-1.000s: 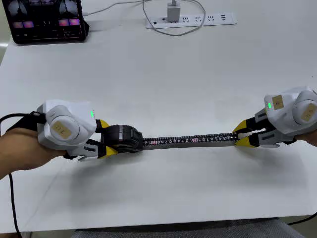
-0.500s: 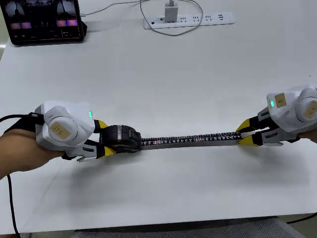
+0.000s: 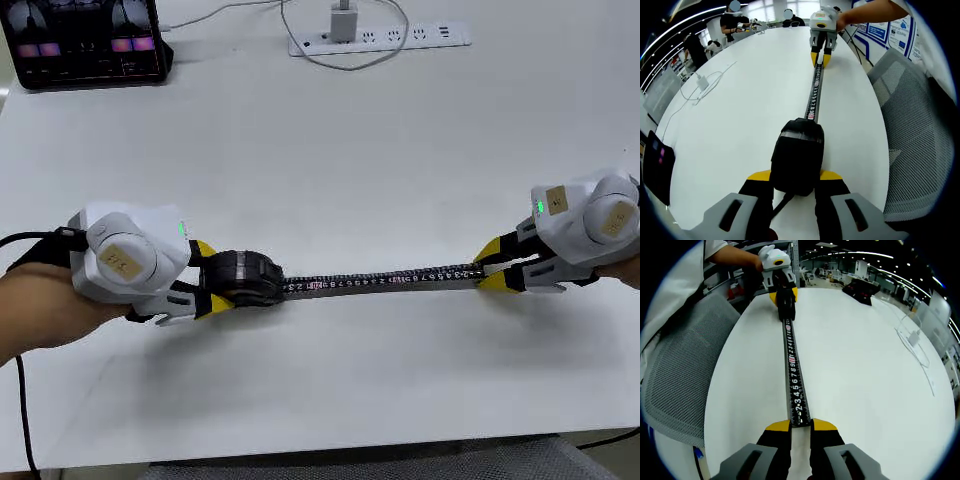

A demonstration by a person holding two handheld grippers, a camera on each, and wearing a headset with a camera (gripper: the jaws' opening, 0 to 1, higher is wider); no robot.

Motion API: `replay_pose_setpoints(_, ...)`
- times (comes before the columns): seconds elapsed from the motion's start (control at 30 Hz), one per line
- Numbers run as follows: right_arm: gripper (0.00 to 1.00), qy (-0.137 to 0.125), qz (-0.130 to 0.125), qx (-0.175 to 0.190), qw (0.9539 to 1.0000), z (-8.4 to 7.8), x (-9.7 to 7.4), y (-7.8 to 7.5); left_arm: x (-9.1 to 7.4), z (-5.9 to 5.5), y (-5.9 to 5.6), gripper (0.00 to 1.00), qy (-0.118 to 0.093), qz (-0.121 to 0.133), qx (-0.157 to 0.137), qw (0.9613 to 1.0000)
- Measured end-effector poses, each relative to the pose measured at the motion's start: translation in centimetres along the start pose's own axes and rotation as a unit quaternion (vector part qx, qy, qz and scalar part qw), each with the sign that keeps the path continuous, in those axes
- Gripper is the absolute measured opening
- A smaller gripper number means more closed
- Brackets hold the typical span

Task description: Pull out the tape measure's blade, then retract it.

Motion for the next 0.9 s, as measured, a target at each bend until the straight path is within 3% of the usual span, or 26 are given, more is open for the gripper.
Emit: replay_pose_setpoints(0.9, 0.13, 0.008, 0.001, 0.009, 0.9999, 0.18, -0.10, -0.02, -0.09, -0.39, 0.10, 0.28, 0.003, 0.000, -0.014, 0.9999)
Point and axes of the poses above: the centre of the closed fingertips' face, and the gripper's own axes: x roughly forward along the fingers, y roughly to its left, z roughly out of its top, the point moved 5 cm from there along -x, roughly backward along the fingers, and after that the axes turned 15 degrees about x, right-handed, at the moved point
